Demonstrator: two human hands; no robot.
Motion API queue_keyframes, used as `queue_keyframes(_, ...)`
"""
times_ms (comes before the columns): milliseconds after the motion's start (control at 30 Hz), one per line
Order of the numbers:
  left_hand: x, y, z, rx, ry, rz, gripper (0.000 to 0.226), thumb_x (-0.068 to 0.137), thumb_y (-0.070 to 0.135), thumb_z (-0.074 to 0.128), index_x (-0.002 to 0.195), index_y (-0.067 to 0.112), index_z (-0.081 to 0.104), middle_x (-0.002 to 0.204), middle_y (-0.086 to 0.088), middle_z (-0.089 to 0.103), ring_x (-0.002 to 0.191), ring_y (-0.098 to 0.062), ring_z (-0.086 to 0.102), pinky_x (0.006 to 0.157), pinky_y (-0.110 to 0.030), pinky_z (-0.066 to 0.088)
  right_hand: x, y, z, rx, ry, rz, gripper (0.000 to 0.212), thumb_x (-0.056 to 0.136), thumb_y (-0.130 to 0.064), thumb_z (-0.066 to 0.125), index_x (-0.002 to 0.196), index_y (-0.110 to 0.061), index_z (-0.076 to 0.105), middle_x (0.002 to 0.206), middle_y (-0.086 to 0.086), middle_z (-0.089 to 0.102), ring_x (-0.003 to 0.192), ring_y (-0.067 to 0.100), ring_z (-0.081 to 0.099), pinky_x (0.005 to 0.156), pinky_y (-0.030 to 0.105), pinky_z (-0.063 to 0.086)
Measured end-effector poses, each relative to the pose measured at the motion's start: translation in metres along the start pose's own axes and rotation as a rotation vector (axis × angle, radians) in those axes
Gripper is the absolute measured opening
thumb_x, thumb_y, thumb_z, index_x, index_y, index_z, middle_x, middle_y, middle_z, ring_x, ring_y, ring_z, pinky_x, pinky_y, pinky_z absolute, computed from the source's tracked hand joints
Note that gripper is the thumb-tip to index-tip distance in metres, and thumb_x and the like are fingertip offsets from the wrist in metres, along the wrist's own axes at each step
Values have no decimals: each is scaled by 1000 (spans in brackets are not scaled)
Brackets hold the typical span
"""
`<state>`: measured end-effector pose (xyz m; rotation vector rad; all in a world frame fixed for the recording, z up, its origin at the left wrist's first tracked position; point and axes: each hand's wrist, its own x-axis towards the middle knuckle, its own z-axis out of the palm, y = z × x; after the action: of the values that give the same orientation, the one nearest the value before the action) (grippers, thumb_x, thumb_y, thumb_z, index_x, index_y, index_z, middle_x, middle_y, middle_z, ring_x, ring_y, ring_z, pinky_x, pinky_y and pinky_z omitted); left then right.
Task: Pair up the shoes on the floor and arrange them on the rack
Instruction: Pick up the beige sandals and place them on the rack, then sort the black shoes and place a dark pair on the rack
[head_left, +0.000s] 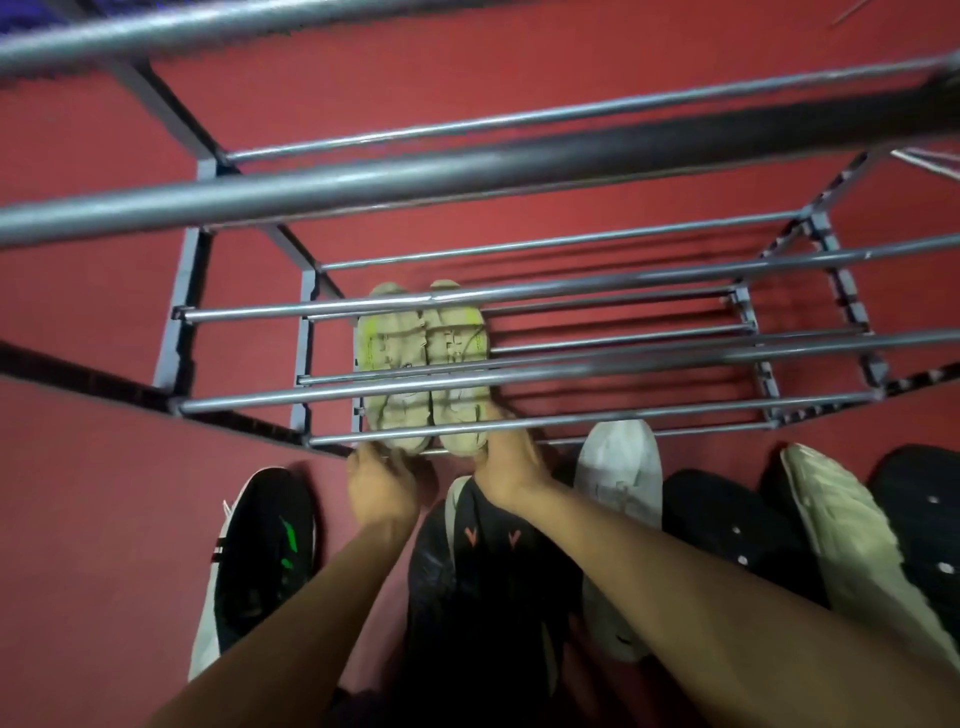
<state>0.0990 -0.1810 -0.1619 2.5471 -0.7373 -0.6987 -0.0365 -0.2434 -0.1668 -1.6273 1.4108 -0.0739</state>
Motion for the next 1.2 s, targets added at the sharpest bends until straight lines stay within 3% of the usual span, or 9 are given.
queue_keyframes(100, -32, -26, -4, 179, -178, 6, 32, 101, 14, 47, 130, 0, 54, 130, -23, 55, 113, -41, 58, 95, -41, 44, -41, -2, -17, -253, -96, -85, 45, 91, -5, 56, 136, -9, 51, 133, 11, 58, 122, 32, 57, 101, 38, 49)
queue_keyframes(233, -97, -27, -28, 602, -590, 232, 38, 101, 23, 46, 136, 9, 52, 133, -17, 60, 120, -33, 59, 100, -36, 45, -110, -17, -63, -559, -388, -151, 29, 95, -14, 54, 122, -6, 59, 130, 15, 61, 117, 34, 61, 96, 38, 52)
queue_keyframes(367, -157, 10, -79, 856, -841, 445, 38, 99, 38, 44, 126, 16, 60, 131, -16, 62, 120, -33, 61, 96, -34, 50, -178, -40, -126, -795, -607, -85, 32, 101, -24, 49, 115, -2, 66, 122, 18, 66, 107, 37, 64, 90, 39, 56)
queue_keyframes(500, -209, 53, -144, 567, -744, 625, 28, 97, 41, 45, 112, 25, 61, 116, -1, 69, 109, -23, 64, 91, -30, 52, -255, -66, -186, -732, -404, -216, 37, 98, -46, 45, 98, -15, 65, 108, 8, 68, 99, 31, 65, 75, 33, 48)
queue_keyframes(700, -282, 37, -201, 220, -618, 487, 16, 97, 40, 54, 99, 26, 61, 82, 3, 68, 76, -14, 63, 76, -30, 51, -352, -54, -213, -506, -309, -128, 38, 96, -49, 47, 71, -21, 53, 71, -2, 60, 72, 18, 60, 68, 33, 47)
queue_keyframes(800, -310, 0, -187, 481, -614, 536, 19, 97, 39, 49, 98, 23, 60, 92, -4, 70, 88, -23, 66, 79, -34, 50, -374, -28, -199, -638, -414, -15, 24, 92, -33, 57, 84, -13, 67, 88, 8, 71, 80, 27, 64, 73, 33, 51)
queue_keyframes(967, -367, -18, -190, 793, -674, 631, 31, 95, 44, 48, 112, 21, 60, 118, -15, 67, 108, -35, 64, 87, -36, 51, -404, -46, -195, -535, -92, -141, 45, 96, -49, 51, 118, -13, 66, 122, 14, 68, 111, 34, 62, 90, 36, 49)
queue_keyframes(1067, -372, -21, -190, 922, -835, 537, 39, 98, 43, 48, 126, 19, 61, 130, -10, 64, 117, -31, 61, 93, -30, 48, -399, -46, -189, -525, -174, -33, 39, 98, -47, 50, 95, -12, 64, 119, 13, 66, 94, 29, 56, 77, 32, 41)
queue_keyframes(1200, -343, -13, -159, 897, -621, 527, 45, 95, 49, 44, 122, 16, 56, 129, -17, 63, 118, -37, 60, 93, -38, 49, -370, -23, -162, -696, -211, 22, 47, 98, -41, 50, 128, -8, 62, 132, 15, 63, 114, 37, 61, 95, 42, 51)
